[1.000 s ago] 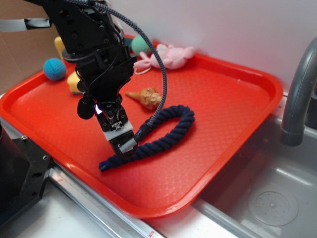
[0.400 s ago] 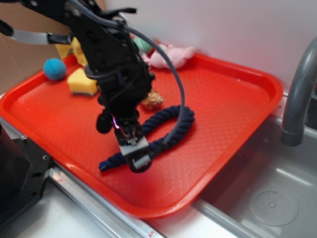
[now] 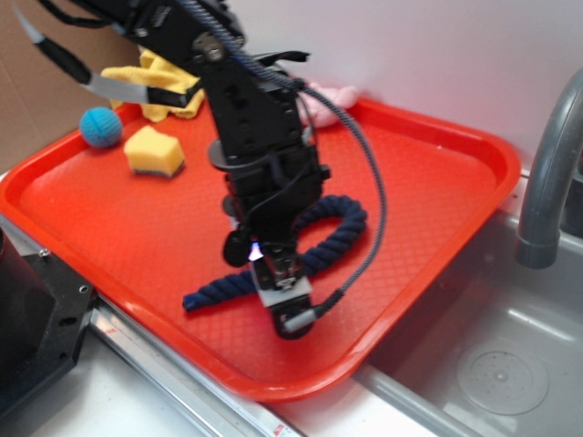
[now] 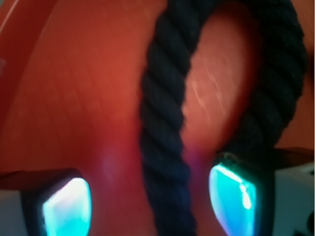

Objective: Grab the blue rope.

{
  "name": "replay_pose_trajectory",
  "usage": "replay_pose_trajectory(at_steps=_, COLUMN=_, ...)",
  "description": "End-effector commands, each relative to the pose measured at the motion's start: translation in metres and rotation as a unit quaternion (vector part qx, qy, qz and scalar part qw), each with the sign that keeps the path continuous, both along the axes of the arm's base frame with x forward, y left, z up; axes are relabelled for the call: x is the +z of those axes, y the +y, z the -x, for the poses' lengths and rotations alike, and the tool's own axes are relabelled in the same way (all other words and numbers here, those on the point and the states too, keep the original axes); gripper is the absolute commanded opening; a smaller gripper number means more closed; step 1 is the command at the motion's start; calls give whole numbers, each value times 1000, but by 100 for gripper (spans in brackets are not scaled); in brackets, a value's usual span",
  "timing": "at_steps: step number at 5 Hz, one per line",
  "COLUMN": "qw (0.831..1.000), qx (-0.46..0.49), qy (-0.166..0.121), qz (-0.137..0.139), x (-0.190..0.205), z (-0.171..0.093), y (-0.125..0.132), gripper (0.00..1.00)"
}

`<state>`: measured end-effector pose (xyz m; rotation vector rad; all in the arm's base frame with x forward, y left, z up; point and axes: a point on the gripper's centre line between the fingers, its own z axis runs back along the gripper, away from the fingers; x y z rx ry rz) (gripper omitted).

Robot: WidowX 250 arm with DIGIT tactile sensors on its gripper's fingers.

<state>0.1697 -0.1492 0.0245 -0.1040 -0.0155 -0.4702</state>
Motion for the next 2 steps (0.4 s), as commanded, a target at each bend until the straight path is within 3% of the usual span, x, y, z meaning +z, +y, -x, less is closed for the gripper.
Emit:
replay_pose_trajectory(at_steps=1, qw=1000, qx=2, qy=9, qz=11, x=-16, z=2, y=-7, gripper=0)
replay_pose_trajectory(at_steps=2, qw=1000, qx=8, qy=5, qz=-1, x=-11, z=3, y=-3, gripper=0)
